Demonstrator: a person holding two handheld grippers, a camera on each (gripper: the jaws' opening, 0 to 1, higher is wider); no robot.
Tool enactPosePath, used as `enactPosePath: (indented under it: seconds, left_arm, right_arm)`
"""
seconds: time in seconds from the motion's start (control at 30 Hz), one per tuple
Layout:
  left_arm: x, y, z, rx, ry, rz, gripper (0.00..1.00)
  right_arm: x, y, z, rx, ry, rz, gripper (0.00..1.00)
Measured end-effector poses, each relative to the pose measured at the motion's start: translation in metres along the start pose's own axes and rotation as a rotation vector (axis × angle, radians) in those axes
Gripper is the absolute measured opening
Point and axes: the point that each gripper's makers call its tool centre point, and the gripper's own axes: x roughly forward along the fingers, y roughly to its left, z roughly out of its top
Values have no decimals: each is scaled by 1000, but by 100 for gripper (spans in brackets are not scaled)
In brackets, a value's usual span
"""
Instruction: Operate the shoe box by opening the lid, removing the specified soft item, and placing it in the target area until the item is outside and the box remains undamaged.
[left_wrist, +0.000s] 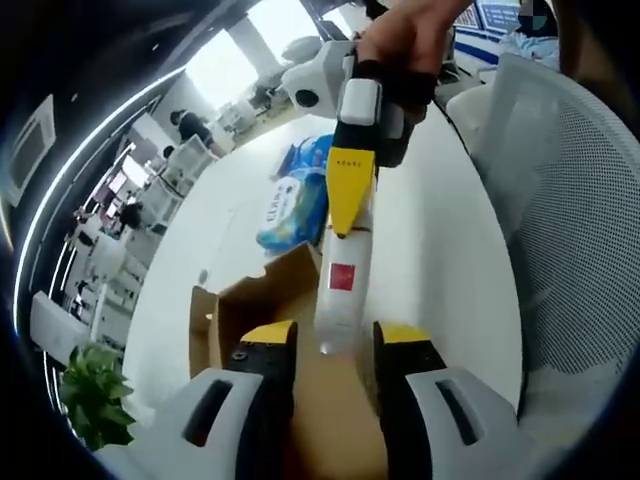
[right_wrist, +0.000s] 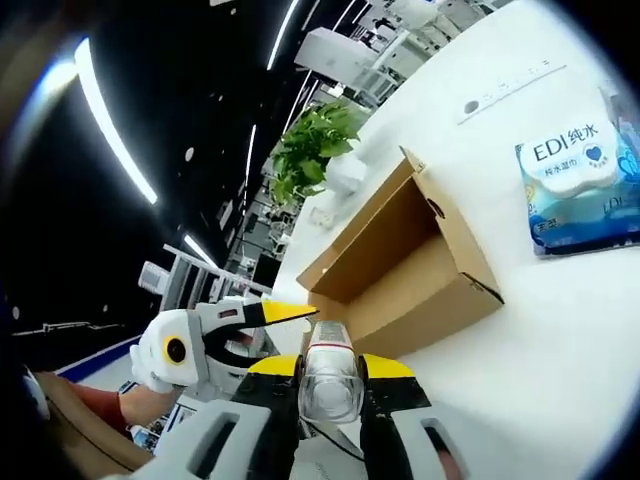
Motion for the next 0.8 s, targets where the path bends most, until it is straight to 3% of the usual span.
enactPosePath:
  seconds: [0.3, 0.5, 0.67, 0.8]
  left_arm:
    - [-10, 4, -12, -183, -28, 31, 39]
    - [-18, 8, -19, -386, -84, 67, 42]
    - [-23, 9, -28, -477, -100, 96, 43]
    - [-29, 10, -40, -602, -120, 138, 47]
  right_arm:
    - [-17, -1, 1, 35, -46, 1, 17]
    - [-28, -5, 3, 47, -68, -8, 17]
    - [-36, -9, 3, 62, -85, -14, 17]
    - [-44, -12, 3, 72, -103, -14, 17]
